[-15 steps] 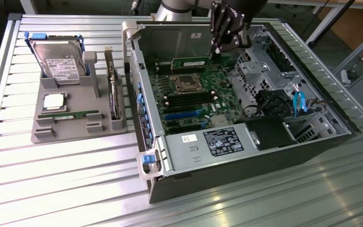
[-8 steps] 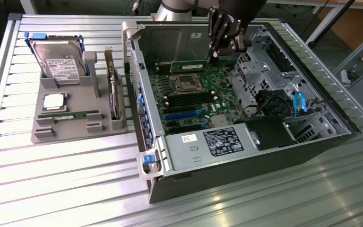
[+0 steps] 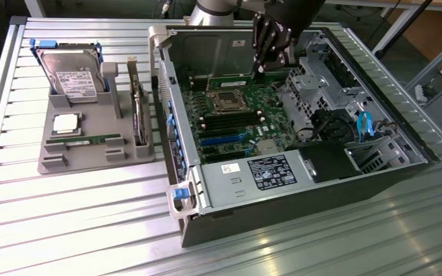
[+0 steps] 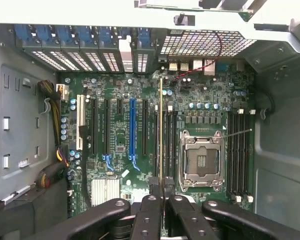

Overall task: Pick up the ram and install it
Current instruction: 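Insert the ram into the slot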

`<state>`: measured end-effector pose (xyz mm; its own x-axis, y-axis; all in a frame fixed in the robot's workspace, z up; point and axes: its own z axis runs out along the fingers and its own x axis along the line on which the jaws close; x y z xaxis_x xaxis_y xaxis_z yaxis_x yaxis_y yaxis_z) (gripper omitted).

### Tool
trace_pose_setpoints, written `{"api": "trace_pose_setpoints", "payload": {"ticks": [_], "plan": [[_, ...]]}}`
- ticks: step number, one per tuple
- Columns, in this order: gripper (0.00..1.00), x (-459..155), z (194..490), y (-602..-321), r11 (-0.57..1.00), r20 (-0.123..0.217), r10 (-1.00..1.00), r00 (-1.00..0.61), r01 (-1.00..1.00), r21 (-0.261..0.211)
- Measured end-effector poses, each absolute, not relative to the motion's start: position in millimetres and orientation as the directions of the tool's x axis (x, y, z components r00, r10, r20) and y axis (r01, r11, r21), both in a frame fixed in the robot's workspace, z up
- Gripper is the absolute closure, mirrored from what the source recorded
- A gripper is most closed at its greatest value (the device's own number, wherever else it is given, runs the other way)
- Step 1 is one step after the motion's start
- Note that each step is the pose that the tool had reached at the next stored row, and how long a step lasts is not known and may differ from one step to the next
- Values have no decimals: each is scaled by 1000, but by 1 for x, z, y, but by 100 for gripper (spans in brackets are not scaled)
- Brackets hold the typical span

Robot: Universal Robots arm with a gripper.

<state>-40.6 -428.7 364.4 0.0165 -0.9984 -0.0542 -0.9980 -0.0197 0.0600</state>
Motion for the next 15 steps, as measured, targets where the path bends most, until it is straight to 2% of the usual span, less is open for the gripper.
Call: {"api": "trace_pose_setpoints", "payload": {"ticks": [10, 15], "plan": [[89, -41, 363, -429, -20, -54, -998, 16, -998, 60], [89, -41, 347, -429, -20, -54, -998, 17, -998, 60]]}}
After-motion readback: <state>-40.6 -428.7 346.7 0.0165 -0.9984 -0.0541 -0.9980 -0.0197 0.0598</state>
